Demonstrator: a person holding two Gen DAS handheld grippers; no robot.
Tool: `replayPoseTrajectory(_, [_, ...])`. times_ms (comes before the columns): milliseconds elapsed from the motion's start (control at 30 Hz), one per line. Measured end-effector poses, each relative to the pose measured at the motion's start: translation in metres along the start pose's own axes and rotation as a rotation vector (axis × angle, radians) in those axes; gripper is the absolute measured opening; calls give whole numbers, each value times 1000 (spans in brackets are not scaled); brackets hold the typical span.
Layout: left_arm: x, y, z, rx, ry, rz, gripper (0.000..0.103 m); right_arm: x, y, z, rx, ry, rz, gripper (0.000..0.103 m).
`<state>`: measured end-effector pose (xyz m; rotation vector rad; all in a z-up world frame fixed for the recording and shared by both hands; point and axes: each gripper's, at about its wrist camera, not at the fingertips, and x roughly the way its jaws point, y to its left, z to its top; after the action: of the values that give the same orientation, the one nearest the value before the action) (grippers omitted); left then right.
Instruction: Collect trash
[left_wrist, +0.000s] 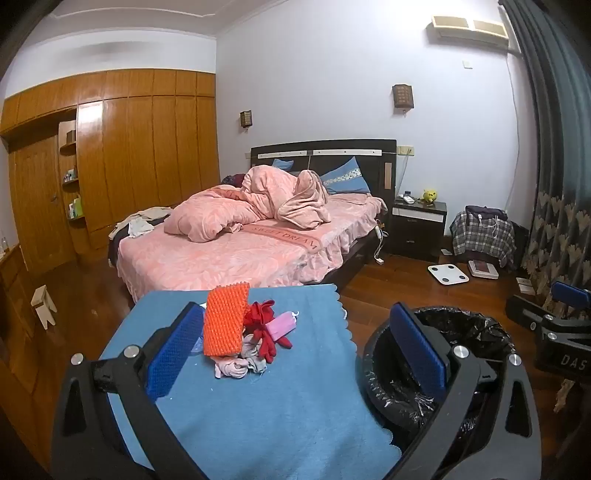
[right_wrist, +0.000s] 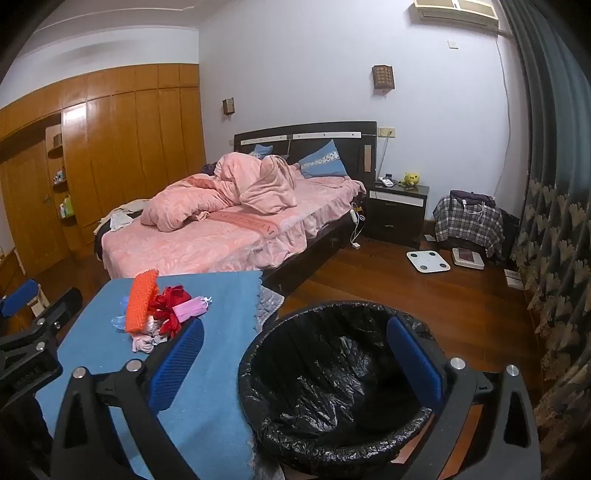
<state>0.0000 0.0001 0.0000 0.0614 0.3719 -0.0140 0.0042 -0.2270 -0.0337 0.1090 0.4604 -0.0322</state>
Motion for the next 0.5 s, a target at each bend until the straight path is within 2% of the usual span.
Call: replayPoseTrajectory(500, [0,0,0,-1,3,1,98,1,1,1,-1,3,0,97])
